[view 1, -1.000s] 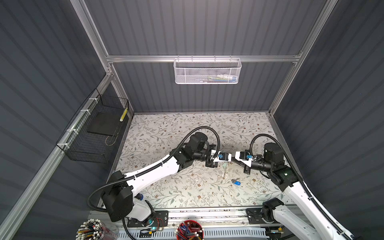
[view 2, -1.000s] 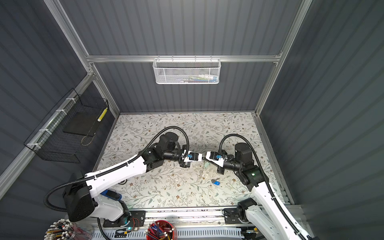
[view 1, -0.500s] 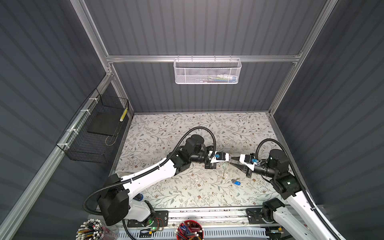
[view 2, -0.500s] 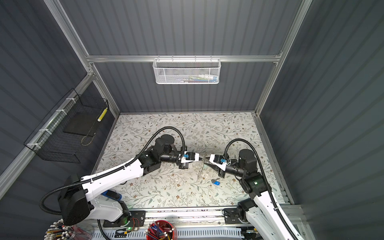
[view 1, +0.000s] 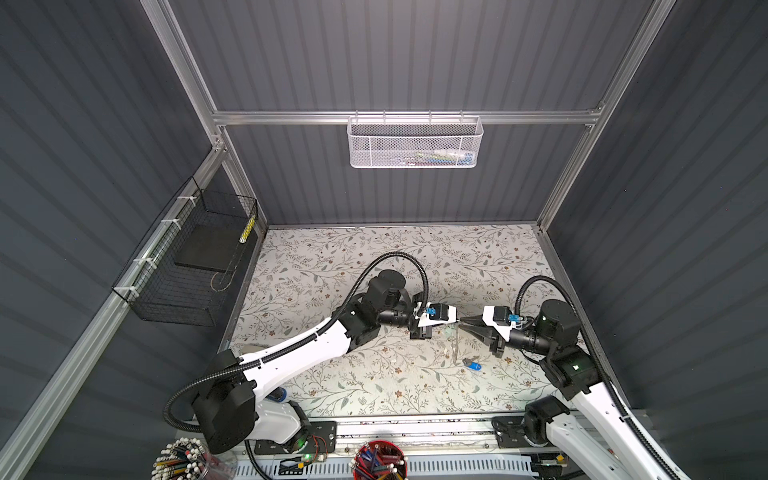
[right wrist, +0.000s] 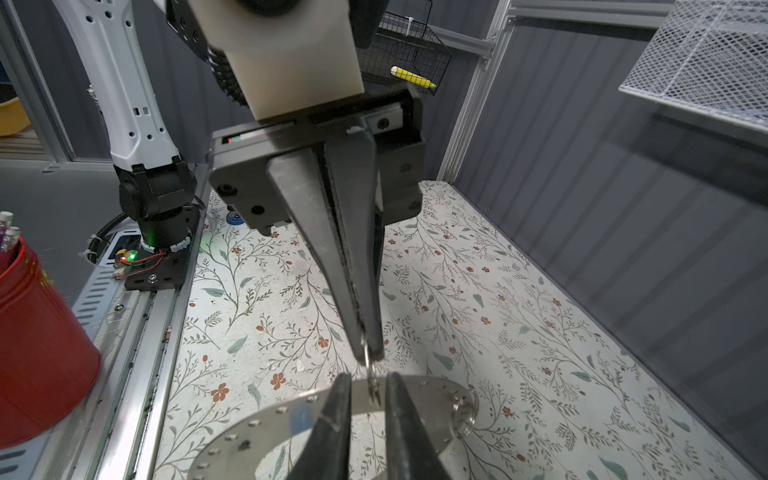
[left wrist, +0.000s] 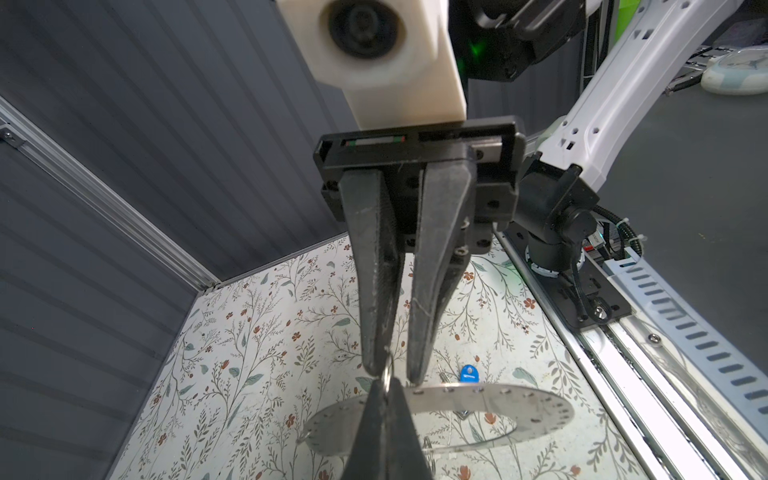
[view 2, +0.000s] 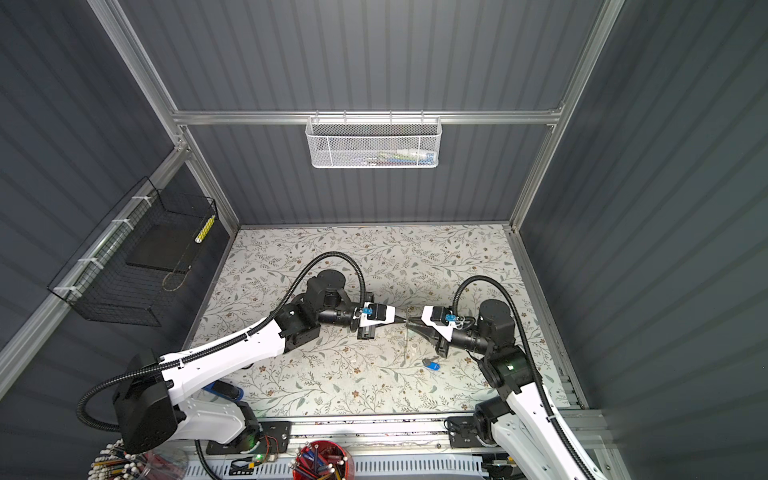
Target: Put the keys on the keyring
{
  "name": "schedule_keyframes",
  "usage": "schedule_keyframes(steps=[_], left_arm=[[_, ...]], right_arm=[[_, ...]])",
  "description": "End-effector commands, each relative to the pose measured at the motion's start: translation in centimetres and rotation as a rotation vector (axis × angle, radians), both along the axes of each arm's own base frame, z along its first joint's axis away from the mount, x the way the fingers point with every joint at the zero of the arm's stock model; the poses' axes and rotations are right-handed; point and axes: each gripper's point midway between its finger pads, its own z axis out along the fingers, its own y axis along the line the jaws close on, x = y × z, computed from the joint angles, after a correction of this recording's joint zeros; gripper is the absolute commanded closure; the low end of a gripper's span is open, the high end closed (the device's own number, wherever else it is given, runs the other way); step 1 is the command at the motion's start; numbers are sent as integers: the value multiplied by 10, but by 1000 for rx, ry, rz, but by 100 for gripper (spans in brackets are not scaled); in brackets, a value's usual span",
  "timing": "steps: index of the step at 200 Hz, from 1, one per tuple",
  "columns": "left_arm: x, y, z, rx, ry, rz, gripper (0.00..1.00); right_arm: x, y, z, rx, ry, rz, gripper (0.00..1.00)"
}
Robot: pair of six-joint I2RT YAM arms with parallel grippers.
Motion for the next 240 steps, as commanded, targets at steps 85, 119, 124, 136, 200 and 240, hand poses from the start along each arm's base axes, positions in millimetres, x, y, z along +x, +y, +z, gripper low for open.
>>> schedule_keyframes(steps=[85,119,124,136,200,240], left_arm=[[8,8,7,-15,6,77,82],[37,25,1,5,52,267,46],[44,28,0,8,73,312,41],[68,36,-2,13,126,467,27],[116,40,-43,260,385,744,16],[125,35,-76,332,439,777,15]], right_arm=[[1,1,8,8,-25,7,100],[6,-4,-1,-28,1,-42,100],[7,-5,-2,-34,8,-49,100],[9,-6,-6,-51,31,-67,100],[25,-29,-4,-77,98,-276,100],[33,-53,-3,-67,271,-484,100]])
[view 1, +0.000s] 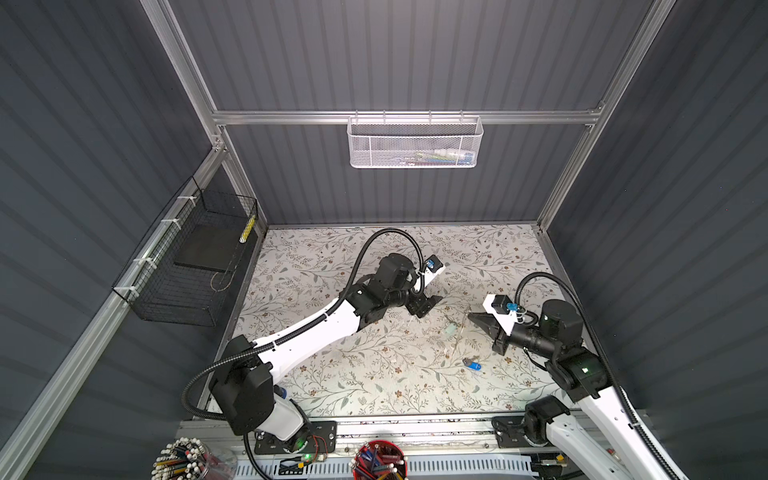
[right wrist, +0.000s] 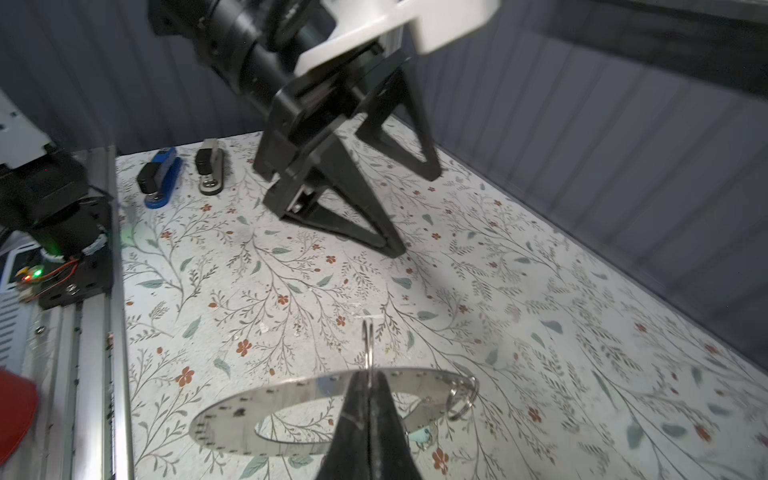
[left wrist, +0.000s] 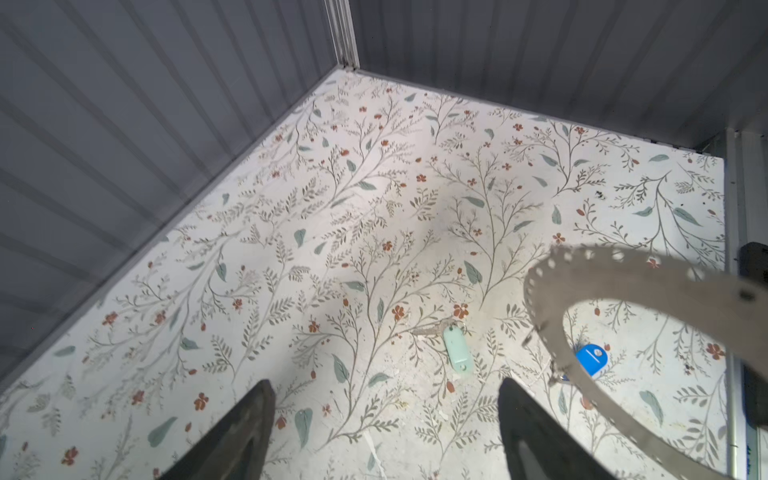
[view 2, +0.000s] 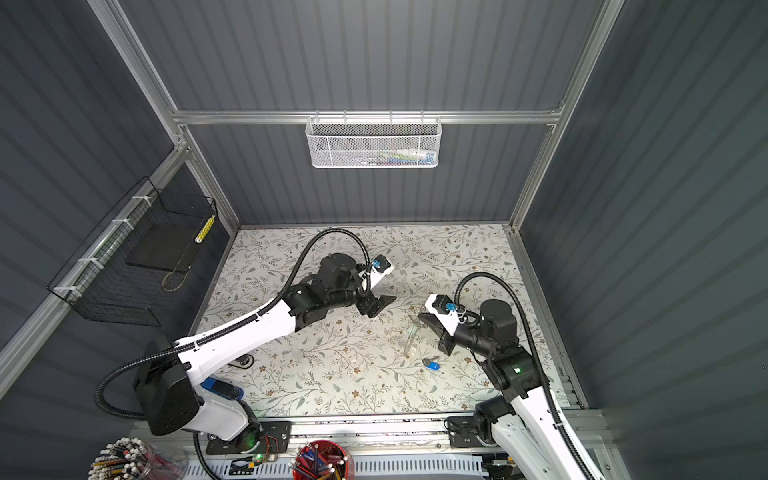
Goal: Put the keys on the keyring
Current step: 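Move the left gripper over the mint-green key while the right holds the ring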
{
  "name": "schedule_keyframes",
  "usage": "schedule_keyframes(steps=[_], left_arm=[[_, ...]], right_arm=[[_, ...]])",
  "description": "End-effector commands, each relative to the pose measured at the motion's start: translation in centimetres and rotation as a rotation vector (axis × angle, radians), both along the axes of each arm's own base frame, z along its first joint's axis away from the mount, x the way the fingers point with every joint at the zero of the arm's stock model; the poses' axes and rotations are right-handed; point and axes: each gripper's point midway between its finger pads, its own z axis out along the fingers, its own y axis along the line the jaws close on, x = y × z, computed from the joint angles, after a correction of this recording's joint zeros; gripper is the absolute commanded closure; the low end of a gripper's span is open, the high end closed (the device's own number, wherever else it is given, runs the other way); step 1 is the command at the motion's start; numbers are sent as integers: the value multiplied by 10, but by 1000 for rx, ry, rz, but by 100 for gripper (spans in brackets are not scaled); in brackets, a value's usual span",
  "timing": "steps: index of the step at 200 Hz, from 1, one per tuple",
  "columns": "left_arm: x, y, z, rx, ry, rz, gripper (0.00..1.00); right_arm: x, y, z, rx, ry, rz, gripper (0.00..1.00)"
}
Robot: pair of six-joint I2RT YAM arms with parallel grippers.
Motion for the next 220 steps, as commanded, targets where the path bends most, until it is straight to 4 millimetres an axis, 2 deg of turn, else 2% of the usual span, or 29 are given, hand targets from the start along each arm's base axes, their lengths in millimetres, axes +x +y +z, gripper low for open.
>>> schedule_keyframes(steps=[1,38,66,91,111,113,120,145,174,200,220], left_arm=[[4,2,-25,59,104,57,15],[5,-20,-50,59,188,2,17],[13,-25,-74,95,176,-4,17],[20,-31,-96,132,144,-30,15],[31,-36,-110,200,178,-7,16],[36,-40,-103,193,169,-2,16],[42,-42,-107,214,182,17,17],[48,-49,-123,220,254,70,19],[47,-52,-146,230,343,157,19],[36,-62,-163,302,333,142,15],[33,-67,-174,342,352,130,14]], right_arm=[[5,-19,6,16,95,-158,100],[2,-27,9,47,92,-213,100],[-5,-34,11,36,81,-239,100],[-8,-39,1,20,110,-264,100],[1,-53,-4,-4,133,-365,100],[1,-54,-4,-5,136,-370,100],[4,-57,-5,-15,144,-392,100],[12,-71,-8,-52,146,-479,100],[14,-82,2,-50,105,-543,100],[12,-88,12,-45,43,-561,100],[12,-87,14,-52,30,-554,100]])
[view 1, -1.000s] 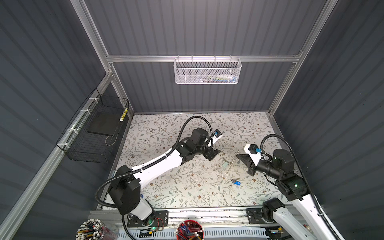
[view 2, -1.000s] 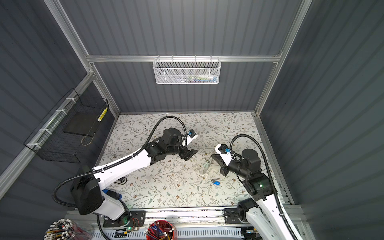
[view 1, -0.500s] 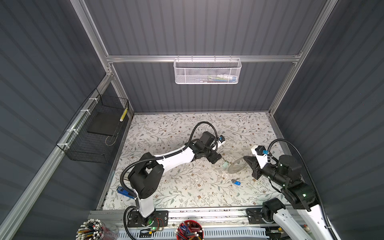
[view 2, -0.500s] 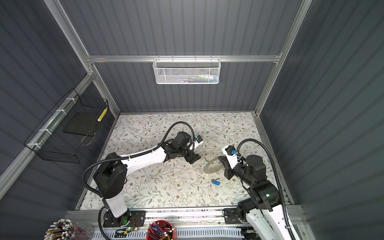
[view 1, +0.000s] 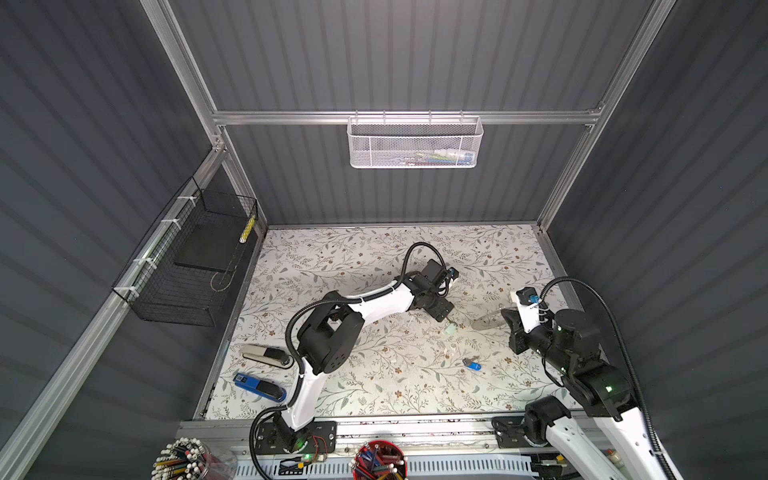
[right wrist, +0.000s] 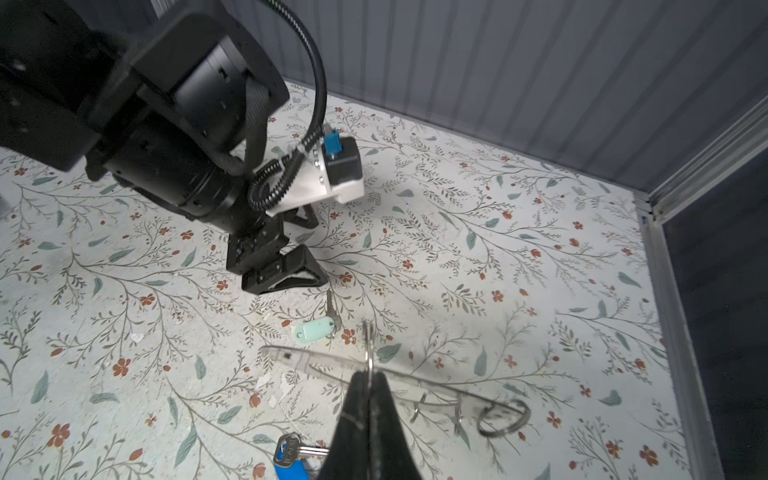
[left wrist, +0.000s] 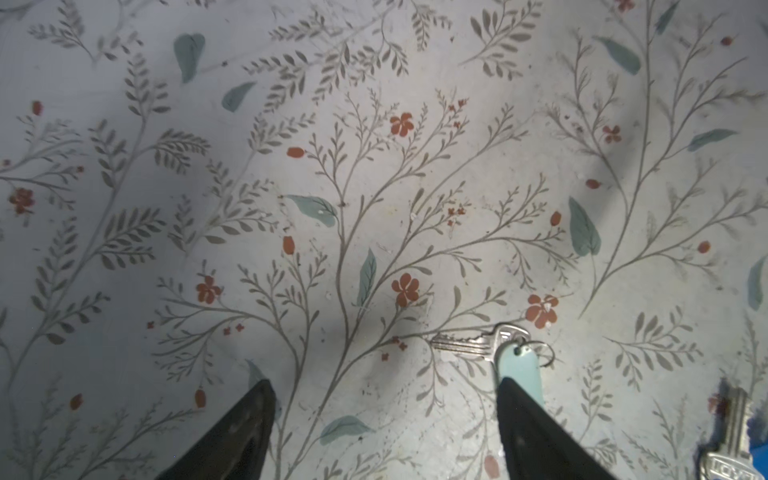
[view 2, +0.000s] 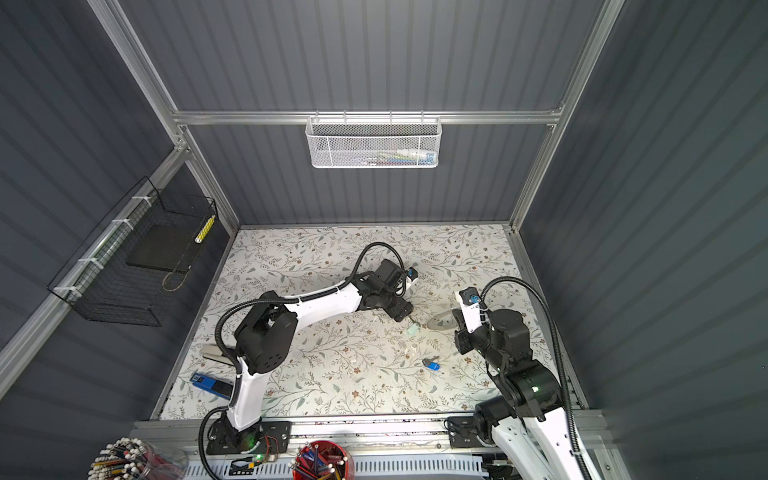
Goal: Put the keys on the keyring
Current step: 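Move the left gripper over the mint-green key while the right holds the ring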
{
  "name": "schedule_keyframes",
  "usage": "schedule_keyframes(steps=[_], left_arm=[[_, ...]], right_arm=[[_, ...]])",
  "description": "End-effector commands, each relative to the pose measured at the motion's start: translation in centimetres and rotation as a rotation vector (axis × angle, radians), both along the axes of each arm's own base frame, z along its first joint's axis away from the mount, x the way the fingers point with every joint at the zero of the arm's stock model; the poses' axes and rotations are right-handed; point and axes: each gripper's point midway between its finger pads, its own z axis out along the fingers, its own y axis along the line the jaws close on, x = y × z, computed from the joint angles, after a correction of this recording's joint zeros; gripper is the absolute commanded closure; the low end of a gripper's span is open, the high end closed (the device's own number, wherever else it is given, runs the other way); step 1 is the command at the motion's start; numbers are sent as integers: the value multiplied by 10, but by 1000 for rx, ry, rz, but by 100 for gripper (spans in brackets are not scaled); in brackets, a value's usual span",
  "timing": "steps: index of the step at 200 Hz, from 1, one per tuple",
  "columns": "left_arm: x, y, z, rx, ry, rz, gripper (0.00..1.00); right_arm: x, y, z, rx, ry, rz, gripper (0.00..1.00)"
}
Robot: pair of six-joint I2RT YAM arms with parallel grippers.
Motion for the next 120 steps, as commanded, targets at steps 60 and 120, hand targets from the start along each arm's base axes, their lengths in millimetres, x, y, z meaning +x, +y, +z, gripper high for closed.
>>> schedule_keyframes(steps=[60,120], left_arm=[[-33,-27,-24,88,70,-120,8],[-30,-28,-48,255,3,-105,7]], right_arm=[[6,-11,28,-45,-96,-43,100],[7,-14,22,-54,-84,-64,100]])
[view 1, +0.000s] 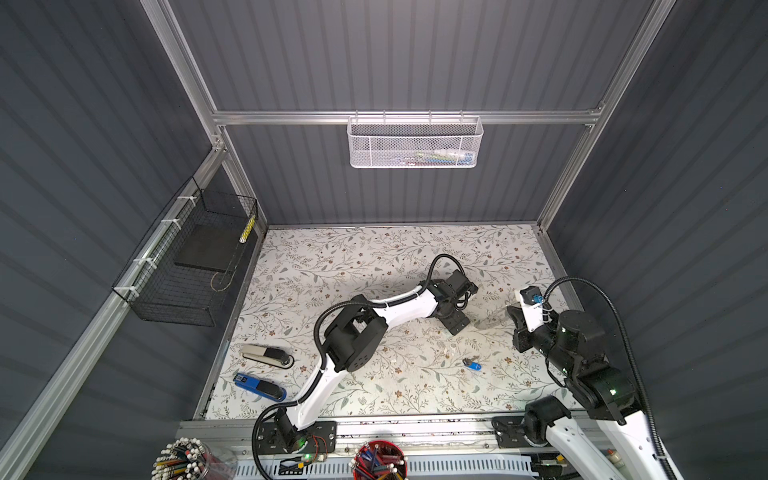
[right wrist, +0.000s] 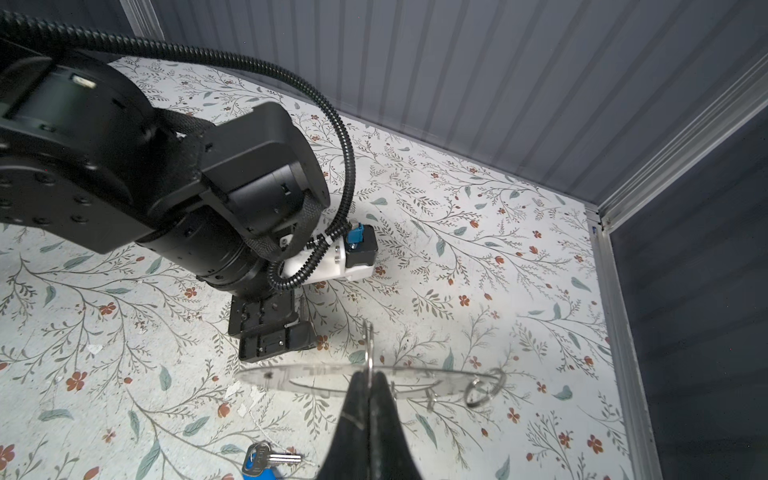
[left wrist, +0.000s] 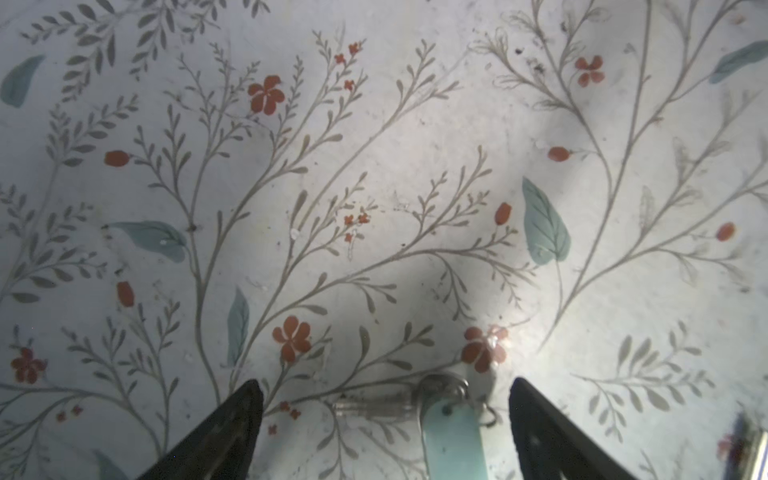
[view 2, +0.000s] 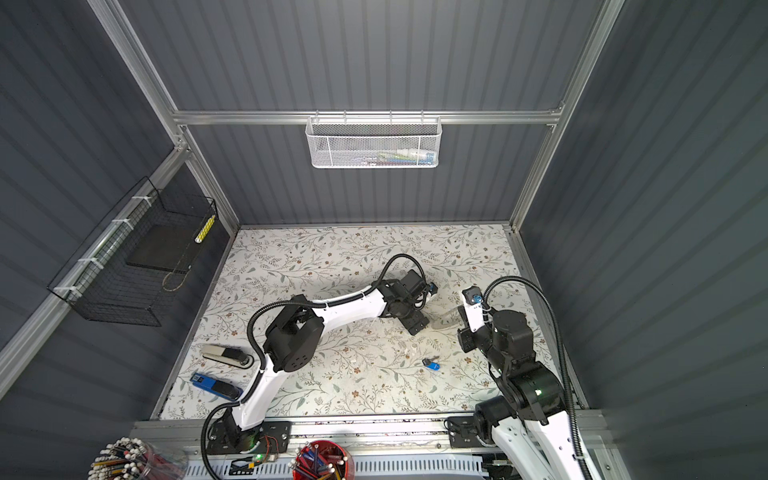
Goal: Put the keys on the keyring
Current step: 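Move the left gripper over the mint-green key while the right holds the ring, then lower the left gripper and grasp the mint-green tagged key by its ring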
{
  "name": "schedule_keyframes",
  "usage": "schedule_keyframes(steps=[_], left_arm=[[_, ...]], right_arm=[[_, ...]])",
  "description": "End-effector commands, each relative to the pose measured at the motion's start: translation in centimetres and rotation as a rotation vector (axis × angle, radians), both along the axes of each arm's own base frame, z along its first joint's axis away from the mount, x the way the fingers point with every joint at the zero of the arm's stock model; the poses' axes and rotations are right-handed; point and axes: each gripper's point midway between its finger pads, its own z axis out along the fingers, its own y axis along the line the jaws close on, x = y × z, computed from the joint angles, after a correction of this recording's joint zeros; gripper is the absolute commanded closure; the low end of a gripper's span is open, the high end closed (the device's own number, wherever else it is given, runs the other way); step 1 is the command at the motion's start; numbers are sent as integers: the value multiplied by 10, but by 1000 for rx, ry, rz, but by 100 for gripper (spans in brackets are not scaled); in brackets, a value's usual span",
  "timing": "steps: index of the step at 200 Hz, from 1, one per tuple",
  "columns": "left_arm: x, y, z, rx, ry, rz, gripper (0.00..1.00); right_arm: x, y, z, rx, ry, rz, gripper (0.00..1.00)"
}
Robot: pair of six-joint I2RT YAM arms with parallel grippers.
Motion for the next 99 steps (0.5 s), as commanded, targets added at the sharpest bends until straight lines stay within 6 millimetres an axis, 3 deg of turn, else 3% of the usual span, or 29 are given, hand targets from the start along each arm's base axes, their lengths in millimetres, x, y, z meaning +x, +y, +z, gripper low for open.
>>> schedule_keyframes(steps=[1,57,99], left_arm=[[-6,11,-15,119,-24,-11,7],[5,33,-8,204,-91,50,8],[11,73,1,251,-90,131,9]], right_arm=[[3,-4,15,1,-50,-22,100],[9,0,11,6,-25,-15,100],[17,5,6,19,-14,-10,100]])
